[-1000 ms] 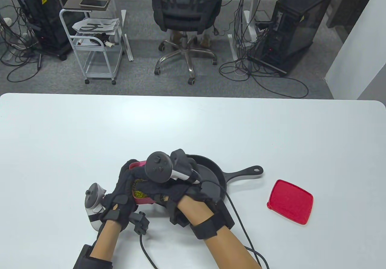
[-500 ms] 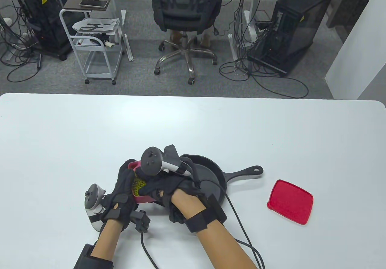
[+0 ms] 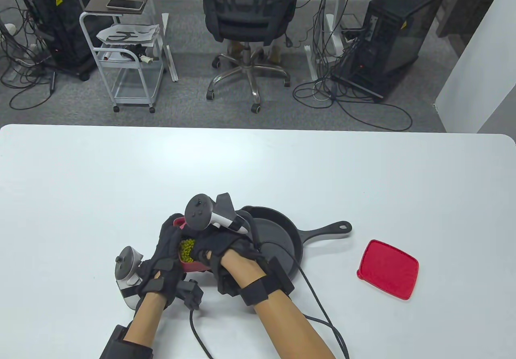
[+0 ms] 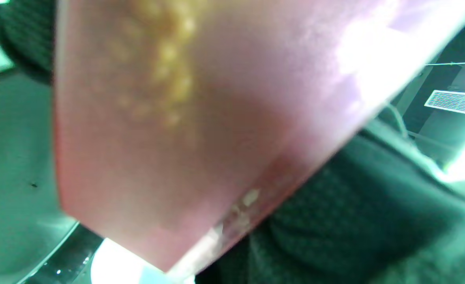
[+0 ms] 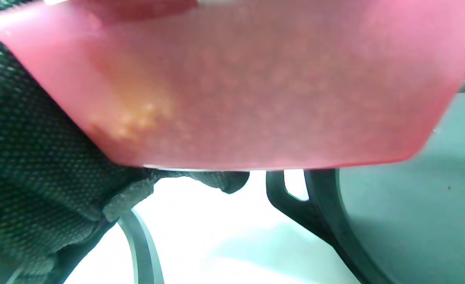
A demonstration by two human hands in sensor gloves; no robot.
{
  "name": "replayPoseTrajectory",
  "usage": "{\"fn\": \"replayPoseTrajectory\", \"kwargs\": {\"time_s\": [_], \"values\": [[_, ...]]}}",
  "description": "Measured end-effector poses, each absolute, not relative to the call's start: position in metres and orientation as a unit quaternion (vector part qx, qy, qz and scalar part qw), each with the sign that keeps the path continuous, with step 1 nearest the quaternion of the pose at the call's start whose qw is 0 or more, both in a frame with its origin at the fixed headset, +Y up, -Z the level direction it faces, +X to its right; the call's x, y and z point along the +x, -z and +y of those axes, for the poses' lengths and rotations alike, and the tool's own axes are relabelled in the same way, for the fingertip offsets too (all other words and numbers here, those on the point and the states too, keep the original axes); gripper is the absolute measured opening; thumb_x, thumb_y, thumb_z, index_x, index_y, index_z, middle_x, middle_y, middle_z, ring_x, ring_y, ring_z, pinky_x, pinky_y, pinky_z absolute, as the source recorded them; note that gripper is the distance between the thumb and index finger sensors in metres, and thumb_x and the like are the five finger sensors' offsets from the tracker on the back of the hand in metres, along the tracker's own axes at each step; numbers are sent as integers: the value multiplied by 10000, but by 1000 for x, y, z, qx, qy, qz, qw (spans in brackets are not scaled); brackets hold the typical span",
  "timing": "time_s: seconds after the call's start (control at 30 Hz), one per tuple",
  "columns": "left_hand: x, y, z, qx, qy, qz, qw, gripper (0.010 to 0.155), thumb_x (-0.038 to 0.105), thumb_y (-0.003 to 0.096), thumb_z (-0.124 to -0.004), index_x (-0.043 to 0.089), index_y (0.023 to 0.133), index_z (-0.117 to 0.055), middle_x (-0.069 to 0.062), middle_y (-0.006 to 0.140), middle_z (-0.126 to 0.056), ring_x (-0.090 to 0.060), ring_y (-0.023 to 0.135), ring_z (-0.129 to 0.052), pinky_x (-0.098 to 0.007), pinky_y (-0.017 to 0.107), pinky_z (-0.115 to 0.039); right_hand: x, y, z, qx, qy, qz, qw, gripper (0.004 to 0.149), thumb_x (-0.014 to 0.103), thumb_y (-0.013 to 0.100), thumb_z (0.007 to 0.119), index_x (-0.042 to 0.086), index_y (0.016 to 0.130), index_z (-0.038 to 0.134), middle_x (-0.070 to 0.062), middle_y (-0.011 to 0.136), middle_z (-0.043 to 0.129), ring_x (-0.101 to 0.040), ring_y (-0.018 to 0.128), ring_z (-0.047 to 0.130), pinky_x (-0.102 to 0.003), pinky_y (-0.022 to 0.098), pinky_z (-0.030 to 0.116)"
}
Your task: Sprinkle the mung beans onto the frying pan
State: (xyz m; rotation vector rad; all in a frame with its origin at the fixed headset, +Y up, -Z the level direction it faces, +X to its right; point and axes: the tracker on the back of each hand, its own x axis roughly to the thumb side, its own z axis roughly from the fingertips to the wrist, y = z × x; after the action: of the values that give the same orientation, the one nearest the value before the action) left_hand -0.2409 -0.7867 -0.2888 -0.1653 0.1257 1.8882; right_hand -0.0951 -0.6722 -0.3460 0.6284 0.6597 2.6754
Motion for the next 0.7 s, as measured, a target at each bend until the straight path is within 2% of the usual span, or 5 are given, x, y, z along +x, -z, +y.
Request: {"fn": "replayPoseTrajectory", "kwargs": {"time_s": [0.13, 0.43, 0.7], "values": [[-241, 289, -787, -75, -809, 60, 580, 691, 704, 534, -614, 416, 1128, -411, -232, 1089, -498, -446, 657, -902, -458, 366, -920, -94, 353, -676, 212, -936, 212, 184, 427, 161, 482, 933, 269, 872, 798, -141, 954, 783, -438, 624, 888, -308, 298, 916], [-240, 291, -787, -81, -808, 61, 581, 693, 703, 533, -614, 414, 1129, -410, -233, 1089, -500, -445, 658, -903, -456, 367, -920, -75, 362, -660, 206, -932, 192, 230, 399, 148, 481, 926, 266, 846, 820, -126, 934, 809, -417, 593, 916, -287, 263, 920], [-240, 291, -787, -88, -809, 66, 578, 694, 701, 534, -613, 408, 1130, -410, -238, 1088, -499, -446, 657, -902, -457, 366, -920, -38, 374, -642, 171, -932, 161, 277, 393, 149, 482, 923, 269, 843, 821, -126, 933, 808, -414, 591, 918, -284, 261, 920]]}}
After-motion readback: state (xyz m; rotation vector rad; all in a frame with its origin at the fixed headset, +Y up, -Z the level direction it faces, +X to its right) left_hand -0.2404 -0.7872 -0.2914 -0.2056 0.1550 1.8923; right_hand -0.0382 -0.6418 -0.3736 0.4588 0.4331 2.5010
